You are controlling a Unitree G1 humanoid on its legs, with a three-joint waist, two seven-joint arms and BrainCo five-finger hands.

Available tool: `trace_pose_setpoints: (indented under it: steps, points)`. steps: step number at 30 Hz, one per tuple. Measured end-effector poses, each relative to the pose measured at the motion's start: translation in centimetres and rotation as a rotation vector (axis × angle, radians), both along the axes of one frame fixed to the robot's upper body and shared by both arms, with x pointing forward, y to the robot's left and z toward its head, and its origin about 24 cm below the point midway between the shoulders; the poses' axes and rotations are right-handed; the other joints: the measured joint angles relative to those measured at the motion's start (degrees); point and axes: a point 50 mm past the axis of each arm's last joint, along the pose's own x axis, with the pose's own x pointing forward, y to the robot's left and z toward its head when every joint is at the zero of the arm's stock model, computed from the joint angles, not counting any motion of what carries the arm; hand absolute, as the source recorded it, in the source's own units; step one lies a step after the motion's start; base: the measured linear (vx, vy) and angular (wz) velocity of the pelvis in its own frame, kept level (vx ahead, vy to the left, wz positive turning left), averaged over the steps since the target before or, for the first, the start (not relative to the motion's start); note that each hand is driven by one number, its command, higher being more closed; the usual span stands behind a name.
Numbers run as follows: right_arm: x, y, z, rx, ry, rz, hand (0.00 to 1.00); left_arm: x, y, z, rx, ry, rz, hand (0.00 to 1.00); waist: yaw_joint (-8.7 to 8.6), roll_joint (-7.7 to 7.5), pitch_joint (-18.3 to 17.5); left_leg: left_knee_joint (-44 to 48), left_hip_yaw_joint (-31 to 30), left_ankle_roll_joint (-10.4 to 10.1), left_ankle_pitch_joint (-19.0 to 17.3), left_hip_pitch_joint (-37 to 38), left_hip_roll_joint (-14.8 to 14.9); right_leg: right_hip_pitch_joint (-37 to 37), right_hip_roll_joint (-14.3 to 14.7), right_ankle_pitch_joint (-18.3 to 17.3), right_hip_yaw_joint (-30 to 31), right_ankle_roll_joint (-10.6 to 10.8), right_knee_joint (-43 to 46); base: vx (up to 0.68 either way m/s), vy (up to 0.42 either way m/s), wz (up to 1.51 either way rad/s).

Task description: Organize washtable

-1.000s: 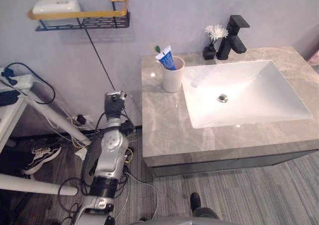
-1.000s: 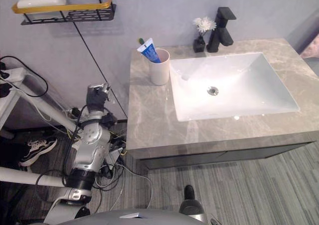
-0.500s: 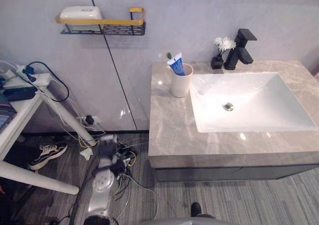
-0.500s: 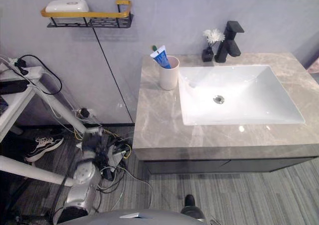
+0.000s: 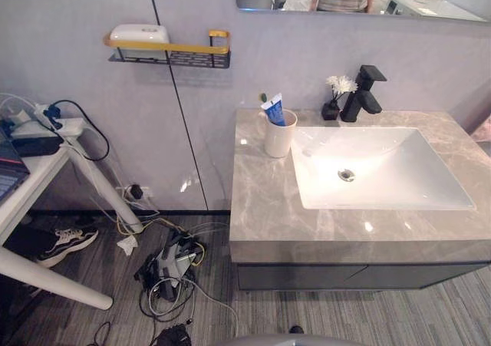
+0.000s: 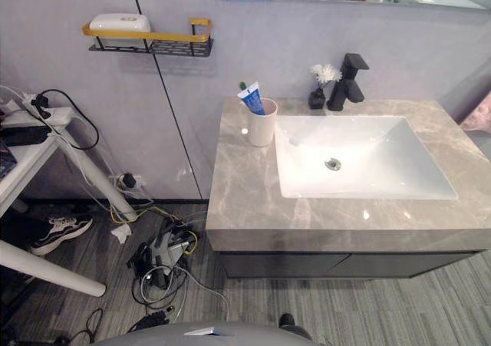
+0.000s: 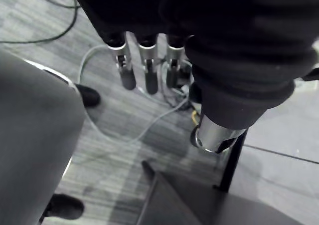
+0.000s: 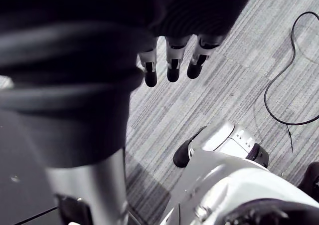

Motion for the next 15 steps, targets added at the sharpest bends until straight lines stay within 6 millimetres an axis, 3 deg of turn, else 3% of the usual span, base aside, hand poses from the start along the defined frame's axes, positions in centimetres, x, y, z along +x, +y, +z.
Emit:
trace_pose_setpoints:
  steps: [10, 15]
  points:
    - [0.1, 0.0, -0.1, 0.037, 0.000, 0.016, 0.00, 1.4, -1.4, -0.1, -0.014, 0.022, -0.218, 0.00, 0.17, 0.01, -0.2, -0.1, 0.8, -0.1, 0.1, 1.6, 0.0, 0.9, 0.2, 0.0, 0.8, 0.0, 0.3, 0.01, 0.003, -0.04]
    - [0.3, 0.0, -0.1, 0.040, -0.002, 0.032, 0.00, 1.4, -1.4, -0.2, -0.014, 0.031, -0.226, 0.00, 0.13, 0.15, 0.3, 0.4, 0.0, -0.1, 0.0, 2.7, 0.1, 2.8, 0.2, 0.0, 0.3, 0.0, 0.3, -0.02, -0.005, 0.05]
